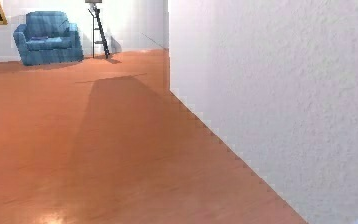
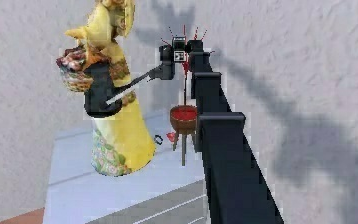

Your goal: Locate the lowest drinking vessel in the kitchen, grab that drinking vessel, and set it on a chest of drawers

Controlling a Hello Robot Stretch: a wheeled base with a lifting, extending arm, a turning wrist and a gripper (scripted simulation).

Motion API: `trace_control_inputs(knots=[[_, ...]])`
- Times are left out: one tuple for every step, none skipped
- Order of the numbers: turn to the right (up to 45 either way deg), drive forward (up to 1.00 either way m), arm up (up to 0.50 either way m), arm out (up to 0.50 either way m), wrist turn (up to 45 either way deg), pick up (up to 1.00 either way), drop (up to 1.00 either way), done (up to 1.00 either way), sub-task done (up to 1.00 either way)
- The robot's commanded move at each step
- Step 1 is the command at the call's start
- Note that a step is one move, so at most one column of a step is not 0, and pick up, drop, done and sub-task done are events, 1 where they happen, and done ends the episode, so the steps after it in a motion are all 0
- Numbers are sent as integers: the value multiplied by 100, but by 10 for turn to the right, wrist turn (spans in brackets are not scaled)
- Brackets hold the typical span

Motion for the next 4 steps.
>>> trace_control_inputs(knots=[[0, 0, 0, 0, 210, 0, 0, 0, 0], [0, 0, -10, 0, 0, 0, 0, 0, 0], [0, 0, -32, 0, 0, 0, 0, 0, 0], [0, 0, 0, 0, 0, 0, 100, 0, 0]])
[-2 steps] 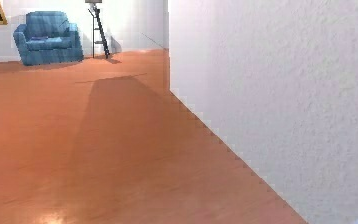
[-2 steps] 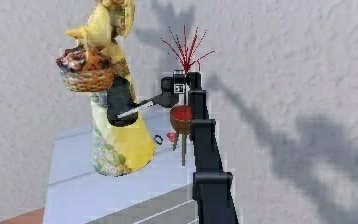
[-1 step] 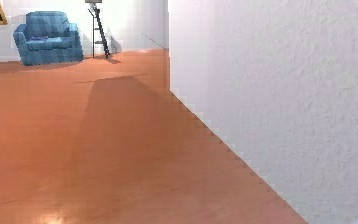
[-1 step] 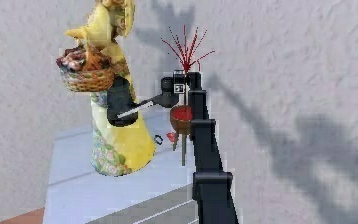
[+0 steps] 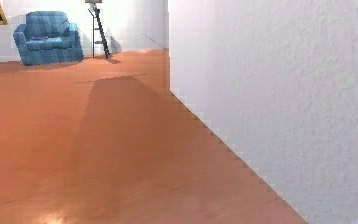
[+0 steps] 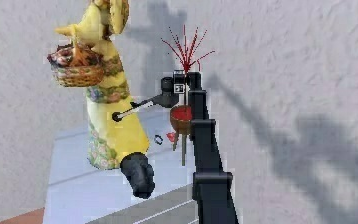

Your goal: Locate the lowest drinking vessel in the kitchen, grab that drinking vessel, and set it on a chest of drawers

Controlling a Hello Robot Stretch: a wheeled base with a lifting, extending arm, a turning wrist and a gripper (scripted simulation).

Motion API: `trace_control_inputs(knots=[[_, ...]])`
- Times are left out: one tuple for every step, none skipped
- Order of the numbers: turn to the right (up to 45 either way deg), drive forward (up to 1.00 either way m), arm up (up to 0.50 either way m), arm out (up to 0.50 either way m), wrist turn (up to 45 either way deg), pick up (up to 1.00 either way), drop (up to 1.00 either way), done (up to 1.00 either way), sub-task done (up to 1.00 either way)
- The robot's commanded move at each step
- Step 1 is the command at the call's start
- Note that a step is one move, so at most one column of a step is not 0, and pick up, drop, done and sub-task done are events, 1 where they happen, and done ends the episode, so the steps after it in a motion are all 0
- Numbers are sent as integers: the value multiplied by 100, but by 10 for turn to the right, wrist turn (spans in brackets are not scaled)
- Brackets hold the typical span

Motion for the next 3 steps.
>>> trace_control_inputs(knots=[[0, 0, 10, 0, 0, 0, 0, 0, 0], [0, 0, 0, -8, 0, 0, 0, 0, 0], [0, 0, 0, 0, 0, 0, 0, 100, 0]])
